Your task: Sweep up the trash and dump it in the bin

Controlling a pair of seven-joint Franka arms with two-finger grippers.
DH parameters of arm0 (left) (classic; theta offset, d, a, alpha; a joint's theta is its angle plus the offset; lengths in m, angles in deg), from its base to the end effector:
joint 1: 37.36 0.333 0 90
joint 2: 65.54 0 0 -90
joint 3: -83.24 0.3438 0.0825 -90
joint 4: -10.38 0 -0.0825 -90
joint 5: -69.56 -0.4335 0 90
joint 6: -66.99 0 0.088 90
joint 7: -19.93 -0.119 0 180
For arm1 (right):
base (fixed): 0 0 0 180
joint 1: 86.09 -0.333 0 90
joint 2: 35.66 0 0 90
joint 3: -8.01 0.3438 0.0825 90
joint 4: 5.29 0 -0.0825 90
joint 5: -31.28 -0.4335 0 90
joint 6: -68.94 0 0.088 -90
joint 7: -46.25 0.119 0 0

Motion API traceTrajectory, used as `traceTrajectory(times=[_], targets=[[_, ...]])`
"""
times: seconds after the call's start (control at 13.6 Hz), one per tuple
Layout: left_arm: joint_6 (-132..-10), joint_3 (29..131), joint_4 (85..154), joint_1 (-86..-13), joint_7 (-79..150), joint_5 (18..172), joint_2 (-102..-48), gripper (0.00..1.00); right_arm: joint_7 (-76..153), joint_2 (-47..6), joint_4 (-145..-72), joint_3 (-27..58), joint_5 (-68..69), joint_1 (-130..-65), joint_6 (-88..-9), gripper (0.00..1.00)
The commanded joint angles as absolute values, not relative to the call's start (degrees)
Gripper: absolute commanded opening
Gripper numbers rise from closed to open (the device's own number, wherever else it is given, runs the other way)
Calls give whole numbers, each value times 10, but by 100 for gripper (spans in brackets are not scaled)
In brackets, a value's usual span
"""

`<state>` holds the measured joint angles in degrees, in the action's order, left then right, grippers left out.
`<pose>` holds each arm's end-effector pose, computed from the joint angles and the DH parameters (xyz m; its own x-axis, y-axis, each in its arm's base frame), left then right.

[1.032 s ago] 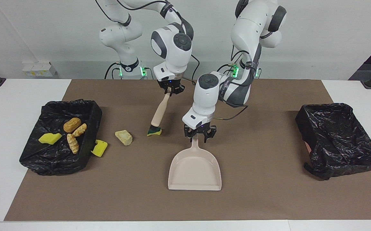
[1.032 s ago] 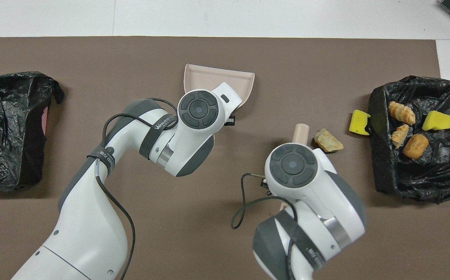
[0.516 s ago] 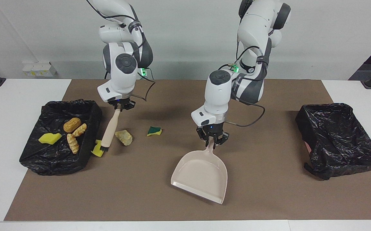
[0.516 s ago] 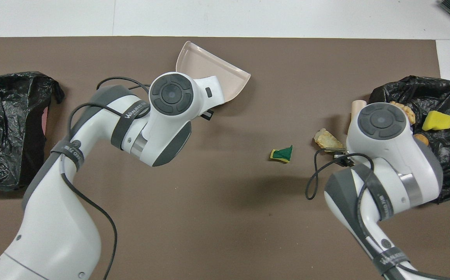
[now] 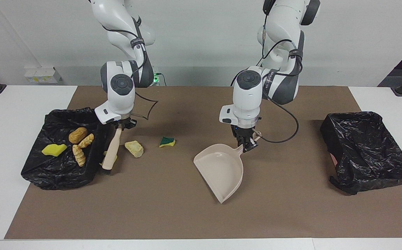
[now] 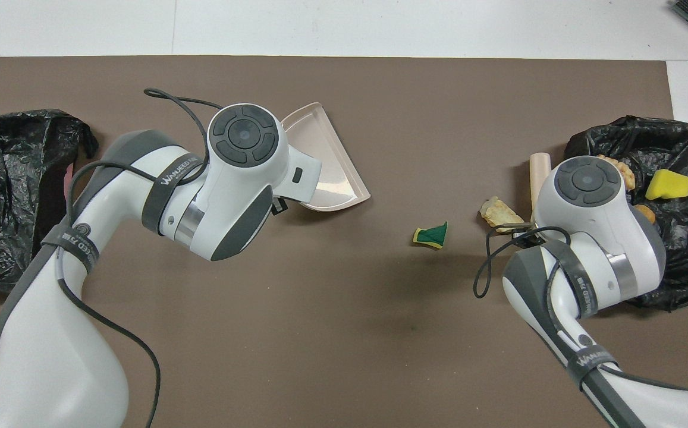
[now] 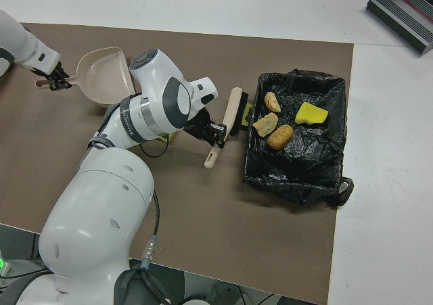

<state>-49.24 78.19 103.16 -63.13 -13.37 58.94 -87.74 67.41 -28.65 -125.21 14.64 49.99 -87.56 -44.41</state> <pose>0.6325 -0.3548 0.3964 0.3722 -0.9263 -0.0579 -0.9235 -0.3634 -0.1227 0.5775 0.0575 0.3366 0.9859 -0.0841 -0.1444 -0.0344 -0.9479 0.3167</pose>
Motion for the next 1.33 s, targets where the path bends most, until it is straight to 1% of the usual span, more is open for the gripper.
traceTrajectory(times=[0.0,0.22,0.29,0.37,0.44,0.59,0.74,0.81,0.96,1.18,1.25], targets=[[-502,782,1131,-638,-179,582,-813,0,598,-289,-1248,154,438,-882,-445,0],[-497,776,1165,-644,-181,582,-791,0,591,-275,-1200,154,373,-938,-398,0],[-507,776,1193,-650,-178,585,-779,0,570,-273,-1183,154,343,-949,-388,0],[-528,776,1215,-650,-176,587,-768,0,551,-274,-1166,153,328,-952,-379,0],[-548,776,1226,-648,-174,587,-765,0,537,-274,-1141,153,328,-947,-352,0],[-552,776,1229,-644,-172,588,-765,0,505,-278,-1088,147,326,-938,-304,0],[-553,777,1237,-644,-172,603,-761,0,493,-282,-1079,143,337,-921,-295,0],[-553,777,1240,-644,-172,604,-760,0,479,-287,-1094,142,338,-911,-309,0],[-552,777,1240,-643,-172,604,-760,0,442,-301,-1144,143,348,-875,-384,0],[-552,777,1245,-643,-172,605,-757,0,428,-285,-1199,143,356,-868,-475,0],[-552,777,1249,-643,-172,606,-757,0,430,-281,-1209,143,356,-872,-491,0]])
